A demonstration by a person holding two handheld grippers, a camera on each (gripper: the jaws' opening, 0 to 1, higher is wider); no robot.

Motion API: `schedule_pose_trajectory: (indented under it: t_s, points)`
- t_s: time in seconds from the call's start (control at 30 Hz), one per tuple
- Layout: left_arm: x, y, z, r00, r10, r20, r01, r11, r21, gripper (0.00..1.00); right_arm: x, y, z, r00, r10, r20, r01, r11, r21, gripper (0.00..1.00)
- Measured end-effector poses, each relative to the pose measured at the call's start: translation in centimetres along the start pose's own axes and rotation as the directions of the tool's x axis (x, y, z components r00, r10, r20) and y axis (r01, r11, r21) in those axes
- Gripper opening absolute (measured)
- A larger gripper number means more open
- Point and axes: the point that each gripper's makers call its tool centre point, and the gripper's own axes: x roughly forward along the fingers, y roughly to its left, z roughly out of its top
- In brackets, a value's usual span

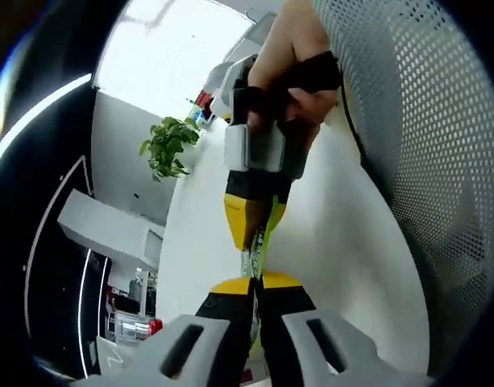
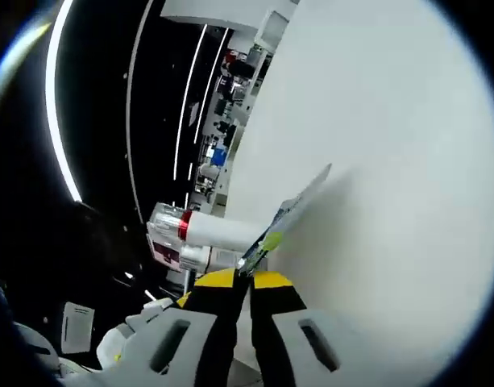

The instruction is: Arrange the skincare products in the storage area until every visible bottle or jar stands upright without overlapping.

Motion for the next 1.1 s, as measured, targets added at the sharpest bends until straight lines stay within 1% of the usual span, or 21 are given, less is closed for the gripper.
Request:
schedule_pose_trajectory:
  t_s: [0.1, 0.17, 0.23, 0.3, 0.33, 0.37, 0.4, 0.47, 0.5, 0.53, 0.57, 0.6, 0.63, 0.7, 0.73, 0.77, 0.8, 0.87, 0.93, 1.03, 1.1]
  points:
    - [-0.5, 0.2, 0.1, 1.0, -0.013, 0.011, 0.013, 1.0, -0.012, 0.04, 0.2, 0.4, 0.0, 1.0, 0.01, -0.005, -0.01, 1.0, -0.001, 0.01]
    - [-0.8, -0.2, -0.3, 0.999, -0.049, 0.002, 0.048, 0.993, -0.106, 0.09, 0.1, 0.3, 0.6, 1.0, -0.016, 0.006, 0.017, 0.999, -0.03, 0.01]
    - [-1.6, -0.1, -0.7, 0.997, -0.077, 0.002, 0.076, 0.986, -0.15, 0.14, -0.3, 0.1, 1.4, 0.999, -0.042, 0.012, 0.042, 0.997, -0.071, 0.01]
    - [-2.8, 0.3, -2.1, 0.996, -0.093, -0.014, 0.086, 0.959, -0.269, 0.16, -0.8, 0.2, 1.9, 0.998, -0.056, 0.017, 0.057, 0.993, -0.105, 0.01]
    - [-3.5, 0.2, -3.3, 0.99, -0.139, -0.027, 0.121, 0.929, -0.35, 0.17, -1.1, 0.6, 2.1, 0.998, -0.059, 0.018, 0.061, 0.991, -0.12, 0.01]
    - [-4.1, 0.3, -4.1, 0.989, -0.149, -0.025, 0.125, 0.899, -0.42, 0.18, -1.4, 0.7, 2.3, 0.998, -0.062, 0.024, 0.065, 0.99, -0.128, 0.01]
    - [-4.7, 0.9, -5.0, 0.989, -0.147, 0.009, 0.13, 0.845, -0.519, 0.19, -1.8, 1.1, 2.6, 0.998, -0.063, 0.031, 0.067, 0.987, -0.145, 0.01]
    - [-5.6, 0.9, -6.5, 0.982, -0.183, 0.033, 0.162, 0.755, -0.635, 0.23, -2.4, 1.8, 3.0, 0.997, -0.062, 0.048, 0.069, 0.984, -0.166, 0.01]
    - [-5.9, 1.4, -7.8, 0.983, -0.176, 0.045, 0.157, 0.697, -0.7, 0.25, -2.7, 2.1, 3.0, 0.997, -0.062, 0.054, 0.07, 0.983, -0.169, 0.01]
    - [-6.1, 1.5, -8.8, 0.984, -0.175, 0.037, 0.146, 0.666, -0.731, 0.26, -2.9, 2.3, 3.1, 0.996, -0.061, 0.061, 0.071, 0.982, -0.173, 0.01]
    - [-6.2, 1.6, -9.4, 0.985, -0.172, 0.031, 0.139, 0.663, -0.736, 0.26, -3.0, 2.4, 3.1, 0.996, -0.061, 0.065, 0.072, 0.982, -0.173, 0.01]
    - [-6.2, 1.7, -11.9, 0.987, -0.163, -0.004, 0.1, 0.627, -0.772, 0.26, -3.4, 2.9, 3.3, 0.995, -0.058, 0.078, 0.072, 0.981, -0.18, 0.01]
    - [-6.3, 1.7, -12.4, 0.987, -0.162, -0.013, 0.092, 0.621, -0.779, 0.24, -3.4, 3.1, 3.3, 0.995, -0.058, 0.081, 0.072, 0.981, -0.181, 0.01]
    - [-6.2, 1.1, -13.6, 0.984, -0.179, -0.011, 0.097, 0.588, -0.803, 0.21, -3.8, 3.7, 3.5, 0.993, -0.063, 0.097, 0.081, 0.977, -0.198, 0.01]
    - [-6.2, 0.8, -14.2, 0.985, -0.175, -0.003, 0.092, 0.534, -0.841, 0.21, -3.9, 4.2, 3.5, 0.993, -0.062, 0.104, 0.083, 0.974, -0.213, 0.01]
    - [-6.3, -0.1, -14.4, 0.979, -0.202, 0.014, 0.117, 0.508, -0.854, 0.2, -4.0, 4.8, 3.4, 0.992, -0.06, 0.114, 0.085, 0.971, -0.224, 0.01]
    - [-6.3, -0.6, -14.6, 0.975, -0.223, 0.013, 0.127, 0.505, -0.854, 0.2, -4.0, 5.2, 3.3, 0.991, -0.058, 0.121, 0.084, 0.971, -0.225, 0.01]
    - [-6.3, -1.5, -15.1, 0.964, -0.264, 0.021, 0.16, 0.516, -0.842, 0.2, -4.0, 6.5, 2.6, 0.991, -0.045, 0.13, 0.075, 0.97, -0.233, 0.01]
    - [-6.2, -1.7, -15.2, 0.961, -0.273, 0.047, 0.179, 0.484, -0.857, 0.21, -3.8, 7.5, 1.7, 0.991, -0.041, 0.126, 0.072, 0.964, -0.255, 0.01]
    - [-6.0, -2.2, -15.8, 0.955, -0.288, 0.074, 0.204, 0.456, -0.866, 0.2, -3.4, 8.7, 0.4, 0.991, -0.049, 0.128, 0.086, 0.949, -0.302, 0.01]
    - [-6.1, -2.9, -15.5, 0.946, -0.311, 0.092, 0.23, 0.442, -0.867, 0.19, -3.6, 9.1, 0.3, 0.989, -0.079, 0.122, 0.12, 0.916, -0.383, 0.01]
